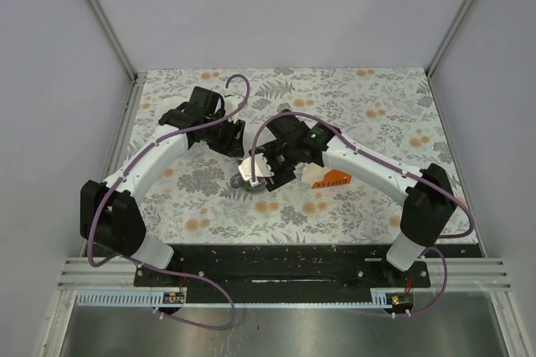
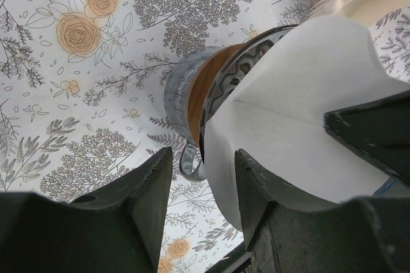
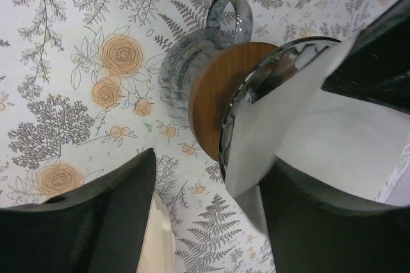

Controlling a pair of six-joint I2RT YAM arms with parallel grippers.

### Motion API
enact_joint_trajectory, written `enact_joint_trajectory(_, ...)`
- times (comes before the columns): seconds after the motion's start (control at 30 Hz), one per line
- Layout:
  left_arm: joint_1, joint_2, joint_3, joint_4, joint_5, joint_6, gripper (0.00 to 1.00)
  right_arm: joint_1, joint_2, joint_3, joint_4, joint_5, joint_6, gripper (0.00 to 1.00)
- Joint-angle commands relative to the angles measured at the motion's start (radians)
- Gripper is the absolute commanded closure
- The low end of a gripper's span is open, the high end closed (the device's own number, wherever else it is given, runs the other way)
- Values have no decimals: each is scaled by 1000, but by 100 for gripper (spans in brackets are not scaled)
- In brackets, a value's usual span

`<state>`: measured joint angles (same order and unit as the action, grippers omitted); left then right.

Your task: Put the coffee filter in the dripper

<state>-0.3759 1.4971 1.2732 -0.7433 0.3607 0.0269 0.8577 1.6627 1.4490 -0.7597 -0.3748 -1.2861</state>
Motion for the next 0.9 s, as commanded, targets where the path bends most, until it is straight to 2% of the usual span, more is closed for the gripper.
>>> enact_joint_trajectory(0.0,-4,-1,20,39,-8,10,52,14,49,44,-21,25,-22,37)
enact_joint_trajectory(0.1,-4,2,18,39,-8,11,52,14,63,37,-13,27,-24,53)
enact_joint_trajectory(0.37,-4,9,20,39,0,11,52,32,101,43,22,53,-25,53)
enact_joint_trajectory(0.6,-3,5,25,39,15,16,52,37,141,80,-23,86,-28,76)
enact_joint_trajectory(0.87,12,-1,92,1,38,21,48,41,147,88,-75,109,-44,93)
